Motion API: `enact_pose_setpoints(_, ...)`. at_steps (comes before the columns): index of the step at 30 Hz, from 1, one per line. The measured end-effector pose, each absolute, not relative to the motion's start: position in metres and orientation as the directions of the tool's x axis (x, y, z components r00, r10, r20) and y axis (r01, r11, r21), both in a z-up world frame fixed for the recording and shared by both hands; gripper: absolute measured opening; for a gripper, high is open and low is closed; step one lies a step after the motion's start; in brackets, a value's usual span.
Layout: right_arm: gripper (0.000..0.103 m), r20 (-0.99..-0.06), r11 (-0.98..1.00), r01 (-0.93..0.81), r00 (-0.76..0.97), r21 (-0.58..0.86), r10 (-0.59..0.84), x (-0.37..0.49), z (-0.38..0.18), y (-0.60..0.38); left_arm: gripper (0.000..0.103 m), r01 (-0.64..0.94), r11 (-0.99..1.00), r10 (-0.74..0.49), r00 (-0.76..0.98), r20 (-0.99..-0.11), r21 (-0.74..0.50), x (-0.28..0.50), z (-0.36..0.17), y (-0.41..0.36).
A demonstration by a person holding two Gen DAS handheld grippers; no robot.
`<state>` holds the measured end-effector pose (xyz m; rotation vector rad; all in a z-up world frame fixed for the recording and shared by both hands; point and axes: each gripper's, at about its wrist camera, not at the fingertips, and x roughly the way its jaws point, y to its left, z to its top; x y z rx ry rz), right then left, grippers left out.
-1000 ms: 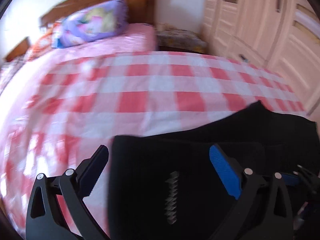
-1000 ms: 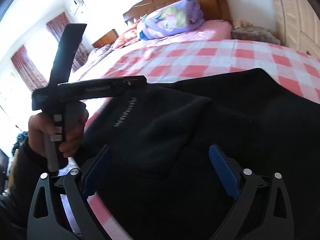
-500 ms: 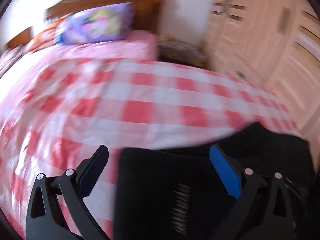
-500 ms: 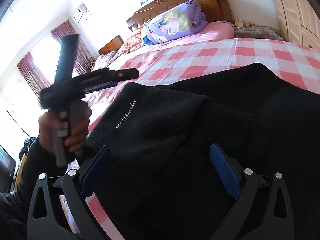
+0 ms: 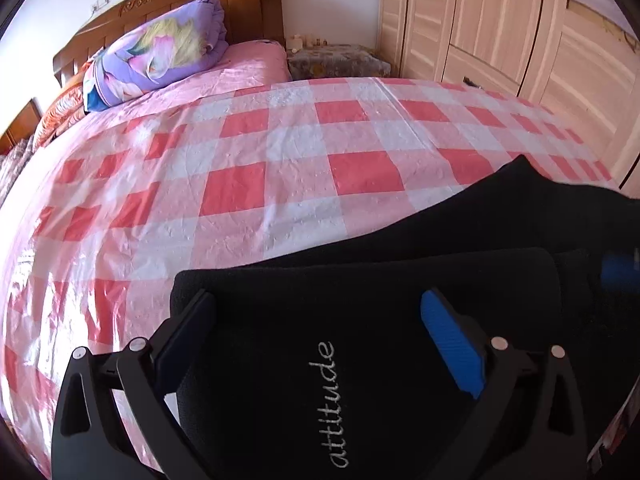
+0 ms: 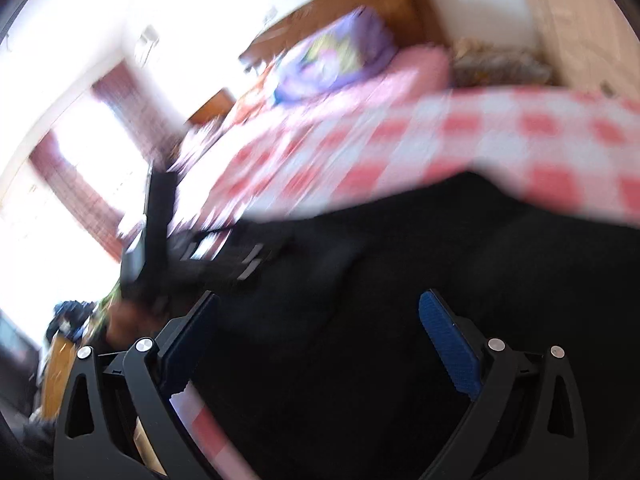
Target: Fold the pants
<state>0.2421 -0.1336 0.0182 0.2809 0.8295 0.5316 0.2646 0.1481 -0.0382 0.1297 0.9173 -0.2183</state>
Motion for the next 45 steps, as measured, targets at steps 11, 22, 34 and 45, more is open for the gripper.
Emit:
enact_pose_setpoints(11, 0.096, -0.688, 0.894, -0.055, 0.618, 0.445, 0.38, 0.283, -0.013, -0.208, 0.102, 0.19, 0.978, -0.05, 0.63, -0.775, 0.091, 0.265, -0.039, 0.142)
enact_pose_setpoints(22, 0.098, -0.703, 0.911, -0.069, 0.613, 0.408, 0.361, 0.252, 0.012, -0.211, 0.101, 0.175, 0.98, -0.048, 0.671, -0.74, 0.095, 0.258, -0.029, 0.152)
enact_pose_setpoints(34, 0.098, -0.729, 0.968, -0.175, 0.637, 0.178, 0.25, 0.137, 0.006, -0.214, 0.101, 0.235, 0.948, -0.036, 0.751, -0.66, 0.216, 0.126, -0.016, 0.173)
enact_pose_setpoints(45, 0.098, -0.714, 0.981, -0.125, 0.673, 0.147, 0.192, 0.091, 0.001, -0.257, 0.101, 0.185, 0.951, 0.02, 0.766, -0.643, 0.249, 0.106, -0.021, 0.162)
